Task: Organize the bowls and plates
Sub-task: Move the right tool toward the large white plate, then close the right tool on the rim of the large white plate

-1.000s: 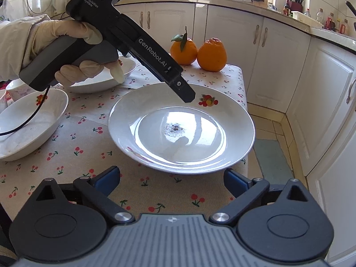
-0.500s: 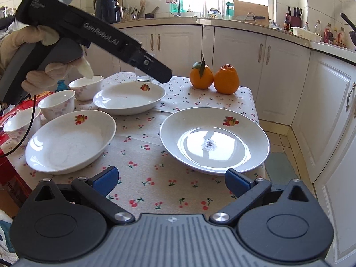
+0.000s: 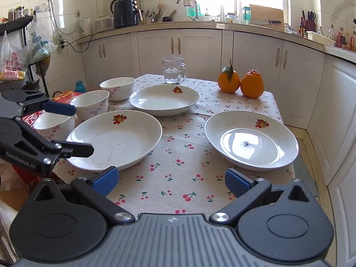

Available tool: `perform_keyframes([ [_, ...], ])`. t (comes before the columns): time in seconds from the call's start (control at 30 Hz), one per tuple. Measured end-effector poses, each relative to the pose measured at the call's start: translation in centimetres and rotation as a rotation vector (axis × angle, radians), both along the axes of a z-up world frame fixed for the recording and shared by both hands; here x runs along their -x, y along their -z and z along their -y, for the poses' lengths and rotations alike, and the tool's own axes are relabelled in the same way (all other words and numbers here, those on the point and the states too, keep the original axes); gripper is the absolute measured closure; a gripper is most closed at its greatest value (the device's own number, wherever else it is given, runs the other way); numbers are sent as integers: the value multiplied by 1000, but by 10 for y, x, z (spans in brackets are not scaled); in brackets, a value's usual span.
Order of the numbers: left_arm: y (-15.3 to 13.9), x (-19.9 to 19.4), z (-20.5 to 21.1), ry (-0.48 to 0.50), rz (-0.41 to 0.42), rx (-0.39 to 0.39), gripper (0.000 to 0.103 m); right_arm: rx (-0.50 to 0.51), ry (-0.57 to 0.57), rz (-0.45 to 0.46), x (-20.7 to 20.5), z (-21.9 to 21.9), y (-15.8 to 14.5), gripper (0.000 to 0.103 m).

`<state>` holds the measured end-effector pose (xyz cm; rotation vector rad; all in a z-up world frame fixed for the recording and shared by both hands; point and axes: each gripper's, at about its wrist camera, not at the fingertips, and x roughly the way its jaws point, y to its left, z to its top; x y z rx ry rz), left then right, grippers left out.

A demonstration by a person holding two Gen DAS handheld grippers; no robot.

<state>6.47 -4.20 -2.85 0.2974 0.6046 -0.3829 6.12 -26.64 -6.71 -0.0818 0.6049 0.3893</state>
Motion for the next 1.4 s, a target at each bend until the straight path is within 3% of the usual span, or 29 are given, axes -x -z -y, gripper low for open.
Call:
perform_keyframes([
  [0.23, 30, 7, -16, -50, -55, -31, 9, -8, -63, -67, -14, -12, 7, 0],
  [0.43, 44, -1, -19, -67, -90, 6, 9, -21, -125, -142, -36, -22, 14, 0],
  [0.8, 50, -11, -23, -96, -115, 81, 1, -62, -254, -277, -76, -41, 26, 0],
  [1.4, 48, -9, -16, -72, -86, 62, 4, -105, -407, -399, -140, -67, 32, 0],
])
